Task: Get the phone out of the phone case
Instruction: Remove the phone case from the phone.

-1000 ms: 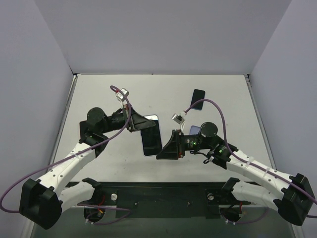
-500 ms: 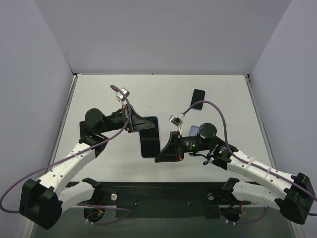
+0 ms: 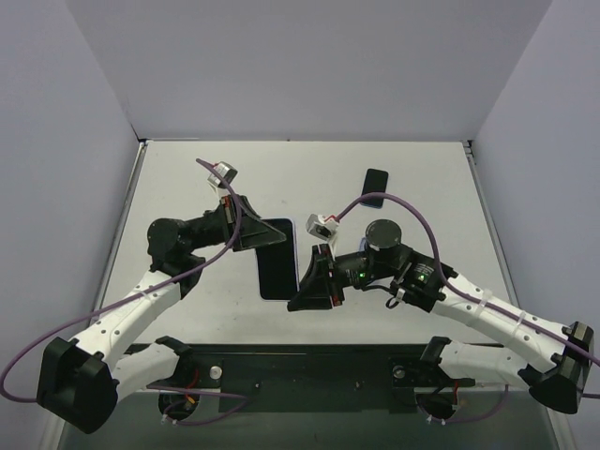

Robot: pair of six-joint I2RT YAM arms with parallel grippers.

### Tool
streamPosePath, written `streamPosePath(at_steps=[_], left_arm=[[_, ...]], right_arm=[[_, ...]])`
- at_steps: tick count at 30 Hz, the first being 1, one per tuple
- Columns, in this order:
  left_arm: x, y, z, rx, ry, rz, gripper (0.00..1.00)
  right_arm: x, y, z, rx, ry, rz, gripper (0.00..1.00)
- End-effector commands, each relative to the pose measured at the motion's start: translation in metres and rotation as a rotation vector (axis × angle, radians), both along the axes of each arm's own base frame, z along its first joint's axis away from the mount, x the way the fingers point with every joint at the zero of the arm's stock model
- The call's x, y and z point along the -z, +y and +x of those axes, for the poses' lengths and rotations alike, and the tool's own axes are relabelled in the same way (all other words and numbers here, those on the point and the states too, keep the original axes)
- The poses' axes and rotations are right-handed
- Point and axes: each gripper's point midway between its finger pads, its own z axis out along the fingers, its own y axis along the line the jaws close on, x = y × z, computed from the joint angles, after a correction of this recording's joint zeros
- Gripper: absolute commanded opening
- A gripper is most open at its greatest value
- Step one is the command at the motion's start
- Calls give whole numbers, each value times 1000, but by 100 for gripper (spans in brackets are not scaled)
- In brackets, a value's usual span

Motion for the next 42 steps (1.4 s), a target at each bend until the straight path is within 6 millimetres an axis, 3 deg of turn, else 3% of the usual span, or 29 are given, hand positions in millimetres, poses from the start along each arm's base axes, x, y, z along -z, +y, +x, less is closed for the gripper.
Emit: streamPosePath(at_steps=[1, 9, 18, 24, 36, 39, 40, 41, 42], left_arm=[[-61, 14, -35, 82, 69, -213, 0], [-56, 10, -33, 104, 144, -243, 0], [-50, 1, -23, 110, 207, -244, 0], [-42, -7, -13, 102, 261, -240, 0], [-38, -10, -3, 92, 307, -248, 0], [-43, -6, -1, 80, 320, -291, 0], [-44, -4, 0, 74, 321, -300, 0], [-47, -2, 2, 57, 317, -319, 0], [-50, 0, 2, 43, 313, -328, 0]], right_arm=[[43, 1, 28, 77, -130, -168, 0], [22, -6, 42, 124, -252, -208, 0], [-19, 0, 34, 91, -364, -178, 0], [-27, 7, 39, 93, -416, -183, 0], [-9, -9, 77, 285, -522, -309, 0], [5, -23, 104, 457, -541, -381, 0], [2, -32, 119, 577, -537, -391, 0], [14, -38, 121, 608, -525, -417, 0], [8, -49, 133, 738, -501, -411, 0]])
